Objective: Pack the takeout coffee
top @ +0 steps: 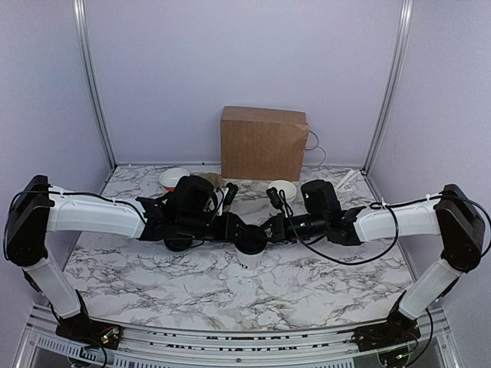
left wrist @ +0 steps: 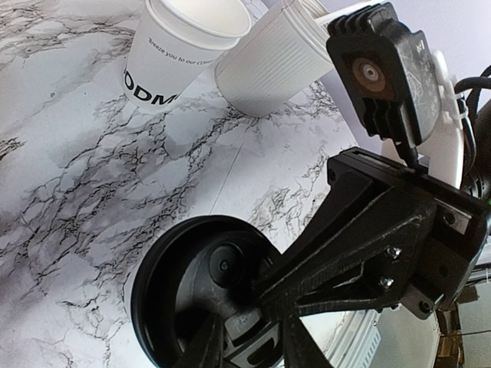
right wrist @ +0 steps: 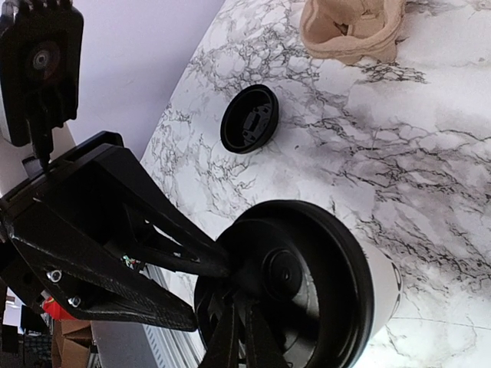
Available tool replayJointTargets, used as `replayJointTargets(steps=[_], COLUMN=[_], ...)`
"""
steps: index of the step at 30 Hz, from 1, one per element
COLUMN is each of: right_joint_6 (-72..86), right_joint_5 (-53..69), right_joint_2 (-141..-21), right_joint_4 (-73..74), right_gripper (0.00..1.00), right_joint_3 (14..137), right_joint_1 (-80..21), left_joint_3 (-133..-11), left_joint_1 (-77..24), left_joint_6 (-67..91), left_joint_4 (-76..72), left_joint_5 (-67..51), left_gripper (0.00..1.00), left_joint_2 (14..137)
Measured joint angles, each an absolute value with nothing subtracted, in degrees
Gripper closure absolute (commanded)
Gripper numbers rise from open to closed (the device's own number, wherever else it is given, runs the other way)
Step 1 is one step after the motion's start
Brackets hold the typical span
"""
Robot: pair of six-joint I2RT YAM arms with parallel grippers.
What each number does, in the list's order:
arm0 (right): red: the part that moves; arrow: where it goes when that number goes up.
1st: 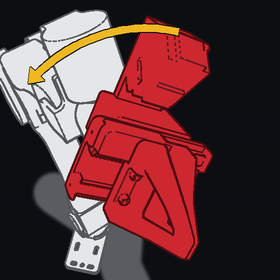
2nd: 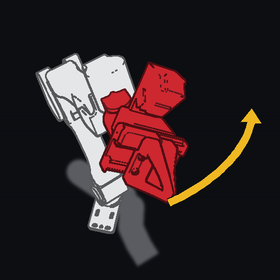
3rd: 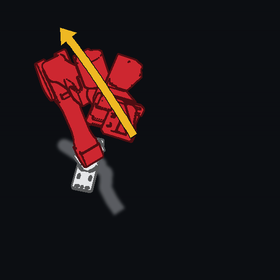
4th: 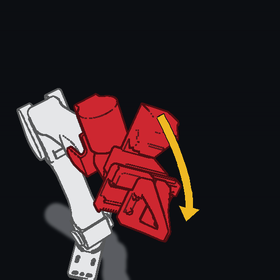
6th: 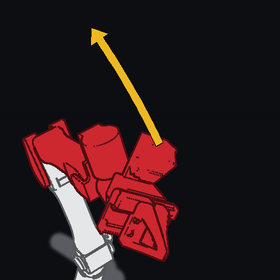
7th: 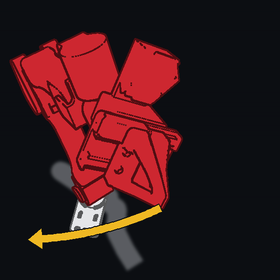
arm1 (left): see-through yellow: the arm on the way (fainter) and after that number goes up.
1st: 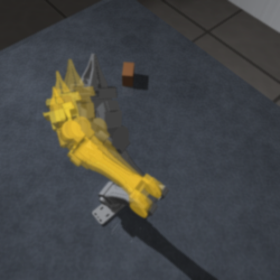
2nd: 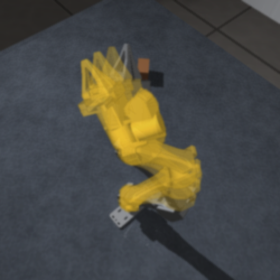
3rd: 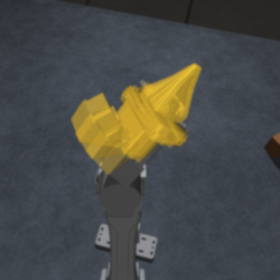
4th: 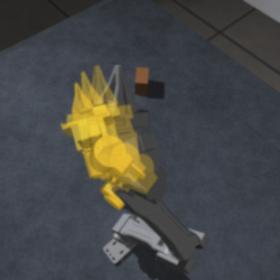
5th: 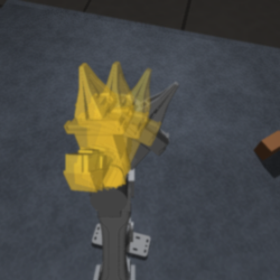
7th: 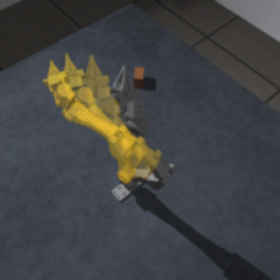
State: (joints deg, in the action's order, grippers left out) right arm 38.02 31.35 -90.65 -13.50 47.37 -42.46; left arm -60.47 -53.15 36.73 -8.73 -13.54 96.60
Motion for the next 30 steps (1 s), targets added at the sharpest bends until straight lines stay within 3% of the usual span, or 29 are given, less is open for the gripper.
replayJointTargets(steps=[13, 30], right_joint_6=[39.7, 45.3], right_joint_5=[29.4, 30.6], right_joint_2=[-90.0, -94.1], right_joint_4=[-11.7, -21.4], right_gripper=[0.96, 0.99], right_joint_3=[49.7, 47.2], right_joint_1=[-41.9, -40.8], left_joint_3=[-60.6, -61.6], left_joint_1=[-52.5, -52.5], left_joint_6=[36.7, 36.4], left_joint_4=[-8.6, -7.9], left_joint_5=[-13.6, -14.2], left_gripper=[0.71, 0.72], left_joint_2=[96.6, 97.5])
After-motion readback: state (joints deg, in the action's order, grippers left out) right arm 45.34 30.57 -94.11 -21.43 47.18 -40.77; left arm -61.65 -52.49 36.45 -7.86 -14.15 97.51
